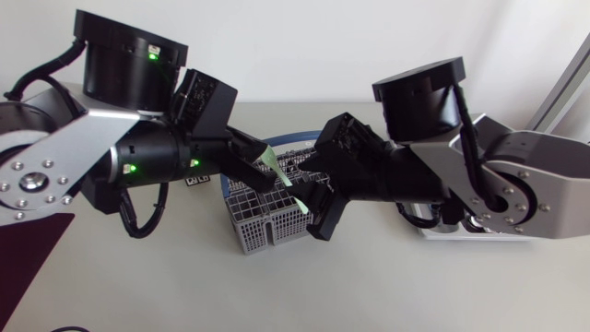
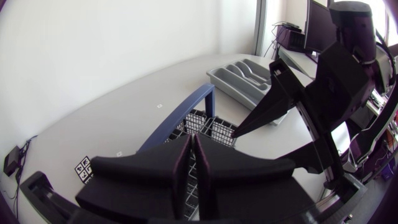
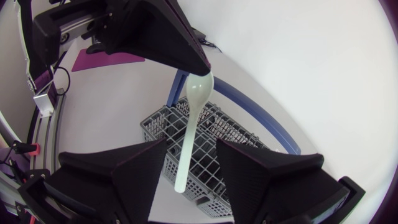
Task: Transfer all utensils from the basket to the drawer tray.
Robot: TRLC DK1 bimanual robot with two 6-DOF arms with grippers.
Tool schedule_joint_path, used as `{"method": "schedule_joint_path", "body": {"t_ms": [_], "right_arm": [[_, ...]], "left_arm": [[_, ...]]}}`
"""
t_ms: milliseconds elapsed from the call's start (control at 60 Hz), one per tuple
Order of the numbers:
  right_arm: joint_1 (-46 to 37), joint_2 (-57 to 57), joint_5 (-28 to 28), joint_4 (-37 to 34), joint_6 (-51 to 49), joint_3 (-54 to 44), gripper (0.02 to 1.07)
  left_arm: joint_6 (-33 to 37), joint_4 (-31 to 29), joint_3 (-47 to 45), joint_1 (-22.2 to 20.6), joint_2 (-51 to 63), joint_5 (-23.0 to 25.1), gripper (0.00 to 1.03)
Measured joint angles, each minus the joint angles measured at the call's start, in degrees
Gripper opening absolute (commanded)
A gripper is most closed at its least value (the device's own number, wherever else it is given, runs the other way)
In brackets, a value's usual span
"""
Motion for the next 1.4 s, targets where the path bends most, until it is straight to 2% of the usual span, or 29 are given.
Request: {"method": "schedule_joint_path", "body": {"t_ms": [317, 450, 533, 800, 983, 1100, 1183, 1333, 1400], "right_arm": [[-0.28, 4.9, -0.24, 0.59, 1.09, 2.45, 0.62], [-0.87, 6.84, -0.39, 1.6, 1.07, 3.56, 0.61], [-1.09, 7.78, -0.37, 1.79, 1.07, 4.35, 0.46], [-1.09, 9.09, -0.39, 1.9, 1.07, 5.44, 0.09], [-1.07, 9.18, -1.03, 1.7, 1.01, 5.44, 0.07], [-0.96, 9.16, -1.27, 1.68, 1.01, 5.44, 0.07], [-0.98, 9.16, -1.27, 1.46, 1.03, 5.42, 0.07], [-0.98, 9.07, -1.77, 0.79, 0.81, 5.11, 0.07], [-1.11, 8.57, -2.6, -0.92, -0.31, 4.33, 0.07]], "left_arm": [[-1.66, -0.02, 0.33, 1.33, 1.27, 4.44, 0.07], [-1.86, -0.07, 0.44, 1.68, 1.36, 4.68, 0.07], [-1.86, -0.42, 0.44, 1.68, 1.36, 4.9, 0.07], [-2.4, -0.87, 0.76, 2.1, 1.36, 5.97, 0.07], [-2.73, -0.87, 0.79, 2.1, 1.36, 5.97, 0.09], [-2.75, -1.03, 1.07, 2.12, 1.36, 5.99, 0.29], [-2.93, -2.01, 1.7, 2.1, 1.36, 6.16, 0.54], [-3.13, -2.71, 3.65, 2.69, 1.36, 6.38, 0.77], [-3.13, -2.82, 4.9, 3.72, 1.36, 6.16, 0.82]]}}
